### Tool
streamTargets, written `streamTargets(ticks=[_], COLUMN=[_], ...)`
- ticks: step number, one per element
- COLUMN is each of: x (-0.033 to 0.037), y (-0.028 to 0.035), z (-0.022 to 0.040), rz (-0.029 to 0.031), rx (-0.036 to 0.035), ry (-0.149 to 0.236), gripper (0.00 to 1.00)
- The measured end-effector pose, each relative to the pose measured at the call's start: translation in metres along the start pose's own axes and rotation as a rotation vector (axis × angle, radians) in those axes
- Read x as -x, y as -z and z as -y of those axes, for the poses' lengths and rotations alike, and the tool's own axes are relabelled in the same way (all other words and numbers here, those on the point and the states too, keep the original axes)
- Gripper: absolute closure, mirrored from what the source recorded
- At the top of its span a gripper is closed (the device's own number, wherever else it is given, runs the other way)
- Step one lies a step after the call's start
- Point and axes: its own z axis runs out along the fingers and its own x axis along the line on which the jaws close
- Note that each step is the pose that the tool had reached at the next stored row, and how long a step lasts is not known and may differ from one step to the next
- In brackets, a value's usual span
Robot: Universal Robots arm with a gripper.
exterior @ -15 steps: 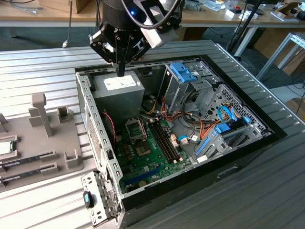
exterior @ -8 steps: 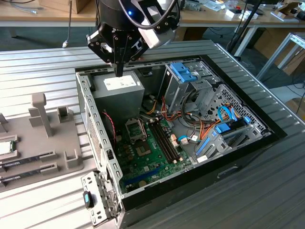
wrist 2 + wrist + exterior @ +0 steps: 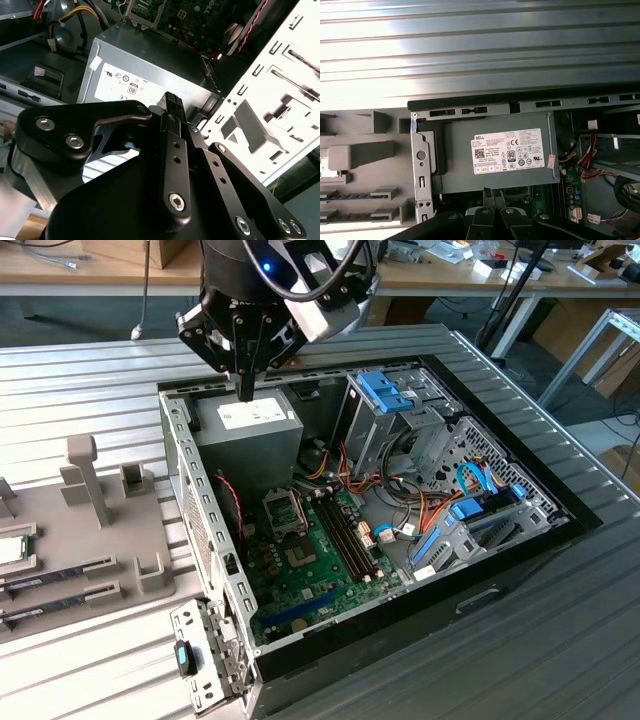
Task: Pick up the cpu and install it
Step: 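Reach for the cpu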
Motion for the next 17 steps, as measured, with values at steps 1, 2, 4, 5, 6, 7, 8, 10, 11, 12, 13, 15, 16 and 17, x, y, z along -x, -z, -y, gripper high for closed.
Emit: streamTargets(ticks=[1, 2, 4, 5, 6, 7, 8, 10, 11, 12, 13, 15, 16, 17], x=[-0.0006, -0.0012, -0.0024, -0.0027, -0.0032, -0.0039, -0.0044, -0.0053, -0.0057, -0.0063, -0.0070, -0.0078, -0.0082, -0.0087], y=[0.0000, 0.0000, 0.0001, 0.0001, 0.0001, 0.0001, 0.0001, 0.0001, 0.0002, 0.0002, 0.0002, 0.0002, 0.0002, 0.0002], z=[0.0001, 0.0001, 0.0002, 0.0002, 0.0002, 0.0003, 0.0003, 0.0004, 0.0004, 0.0005, 0.0005, 0.0006, 0.0006, 0.0006], rz=[0.0000, 0.0000, 0.0000, 0.0000, 0.0000, 0.0000, 0.0000, 0.0000, 0.0000, 0.0000, 0.0001, 0.0000, 0.0000, 0.0000], rx=[0.0000, 0.0000, 0.0000, 0.0000, 0.0000, 0.0000, 0.0000, 0.0000, 0.0000, 0.0000, 0.0000, 0.0000, 0.0000, 0.0000], ry=[0.000, 0.000, 0.000, 0.000, 0.000, 0.000, 0.000, 0.000, 0.000, 0.000, 0.000, 0.000, 0.000, 0.000], gripper=[0.89, 0.89, 0.89, 0.89, 0.89, 0.89, 0.89, 0.89, 0.89, 0.89, 0.89, 0.89, 0.89, 0.89])
